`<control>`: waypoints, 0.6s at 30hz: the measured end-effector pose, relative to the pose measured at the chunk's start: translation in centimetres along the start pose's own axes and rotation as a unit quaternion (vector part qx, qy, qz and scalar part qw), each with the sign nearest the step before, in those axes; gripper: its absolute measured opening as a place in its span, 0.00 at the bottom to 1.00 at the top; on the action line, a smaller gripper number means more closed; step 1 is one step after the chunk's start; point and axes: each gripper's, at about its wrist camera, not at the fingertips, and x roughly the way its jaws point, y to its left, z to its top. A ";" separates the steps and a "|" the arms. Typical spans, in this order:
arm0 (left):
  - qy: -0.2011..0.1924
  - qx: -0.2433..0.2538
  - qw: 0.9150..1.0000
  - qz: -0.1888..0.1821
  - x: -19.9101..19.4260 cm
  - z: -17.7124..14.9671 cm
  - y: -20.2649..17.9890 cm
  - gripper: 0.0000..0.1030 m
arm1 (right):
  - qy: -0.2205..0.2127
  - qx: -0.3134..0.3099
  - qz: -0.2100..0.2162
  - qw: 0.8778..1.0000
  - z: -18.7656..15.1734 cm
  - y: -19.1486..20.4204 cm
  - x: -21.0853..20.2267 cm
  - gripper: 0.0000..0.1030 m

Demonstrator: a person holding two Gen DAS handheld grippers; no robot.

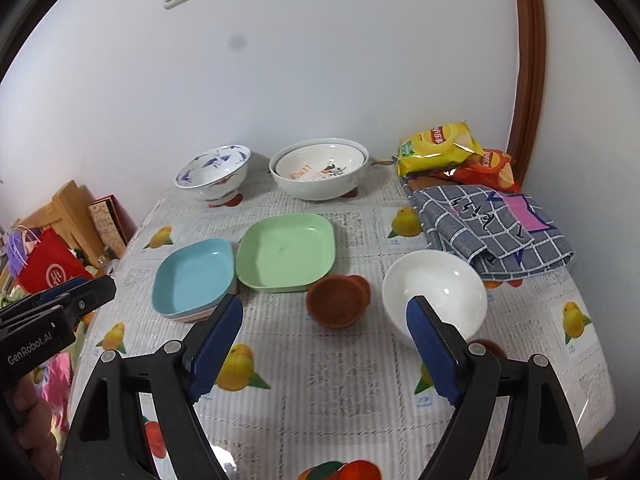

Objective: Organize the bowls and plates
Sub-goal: 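Move both tools to the rim of the green plate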

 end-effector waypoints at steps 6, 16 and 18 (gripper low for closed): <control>0.017 0.001 1.000 -0.012 3.6 2.1 -0.4 0.41 | 0.006 0.003 0.007 1.000 2.1 -0.4 2.6 0.81; 0.058 0.028 0.998 -0.020 11.2 6.0 -1.8 0.41 | 0.021 0.015 0.012 1.000 5.7 -0.4 9.1 0.71; 0.065 0.036 0.997 -0.023 13.0 6.8 -2.1 0.41 | 0.027 0.021 0.014 0.999 6.2 -0.5 10.9 0.65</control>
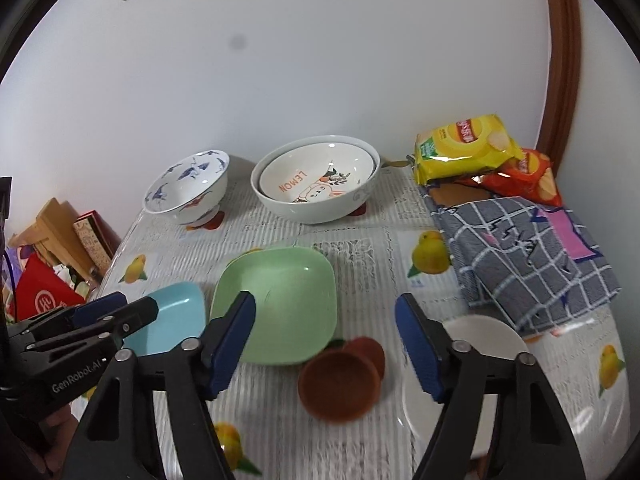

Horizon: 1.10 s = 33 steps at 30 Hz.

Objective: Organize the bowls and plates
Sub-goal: 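Move both tools to the rim of the green plate, then close both grippers on the green plate rim and lift it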

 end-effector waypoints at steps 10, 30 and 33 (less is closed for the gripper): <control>0.035 0.009 0.999 -0.001 6.4 2.4 0.3 0.45 | 0.042 0.000 -0.001 0.999 1.0 -0.1 7.7 0.58; 0.068 0.009 0.997 -0.016 12.8 2.8 0.3 0.43 | 0.091 0.000 -0.029 0.995 -0.4 -0.7 12.6 0.49; 0.070 0.013 0.997 -0.015 13.1 2.6 0.1 0.37 | 0.099 0.002 -0.035 0.995 -0.7 -0.7 13.2 0.48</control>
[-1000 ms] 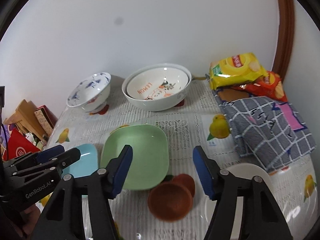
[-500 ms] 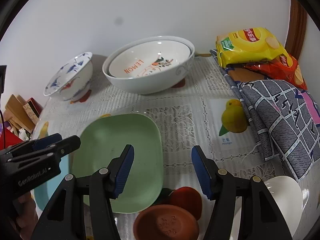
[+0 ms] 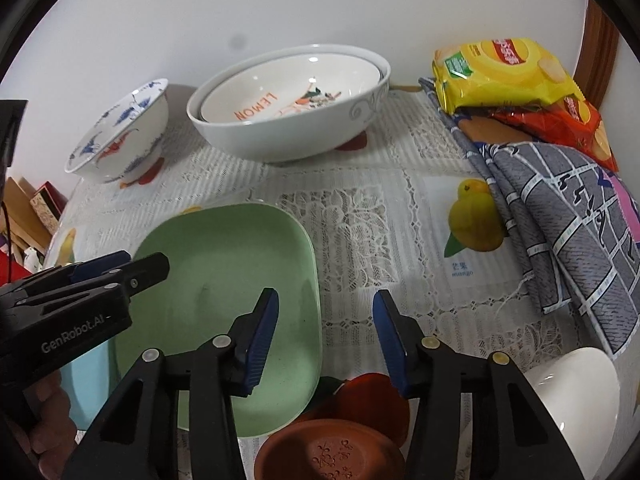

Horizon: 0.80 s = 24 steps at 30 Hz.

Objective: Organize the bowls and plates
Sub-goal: 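Close both grippers on the green plate rim and lift it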

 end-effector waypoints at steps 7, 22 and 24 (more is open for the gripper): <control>0.013 0.002 1.000 -0.008 1.0 -0.2 -0.1 0.20 | 0.020 -0.001 -0.003 1.000 -0.4 0.6 1.5 0.23; -0.026 0.000 0.999 0.019 -1.9 0.0 -0.6 0.07 | -0.021 0.022 0.016 0.999 -0.2 0.1 -0.9 0.08; -0.033 -0.004 0.999 0.017 -2.9 0.0 -0.7 0.07 | -0.028 0.027 0.020 0.999 0.1 -0.1 -1.9 0.08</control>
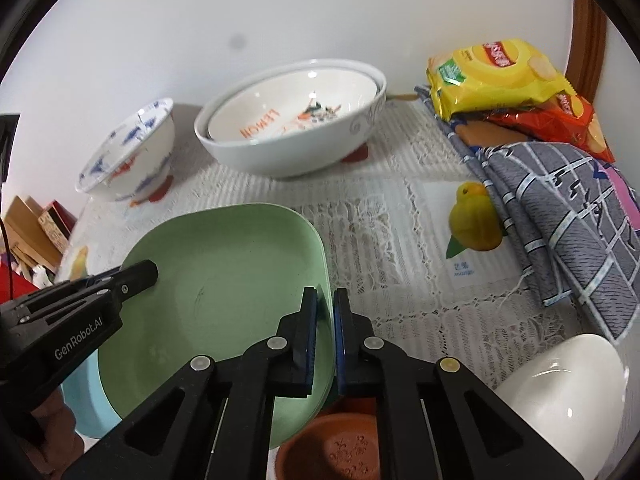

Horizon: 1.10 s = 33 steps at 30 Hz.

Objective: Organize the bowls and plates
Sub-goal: 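Close both grippers on the green plate rim and lift it, then carry the green plate with both grippers over the blue plate stack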

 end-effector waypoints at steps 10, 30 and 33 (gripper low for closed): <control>-0.016 -0.005 1.000 -0.005 -5.2 -1.7 -0.9 0.07 | -0.027 0.007 0.008 1.000 -0.9 -0.6 -5.4 0.07; -0.060 -0.018 0.998 -0.014 -15.2 -7.5 -2.8 0.07 | -0.071 0.009 0.015 0.997 -5.2 -1.4 -16.4 0.06; -0.067 -0.020 0.997 -0.015 -16.2 -7.9 -2.8 0.07 | -0.079 0.008 0.015 0.997 -5.5 -1.3 -17.6 0.06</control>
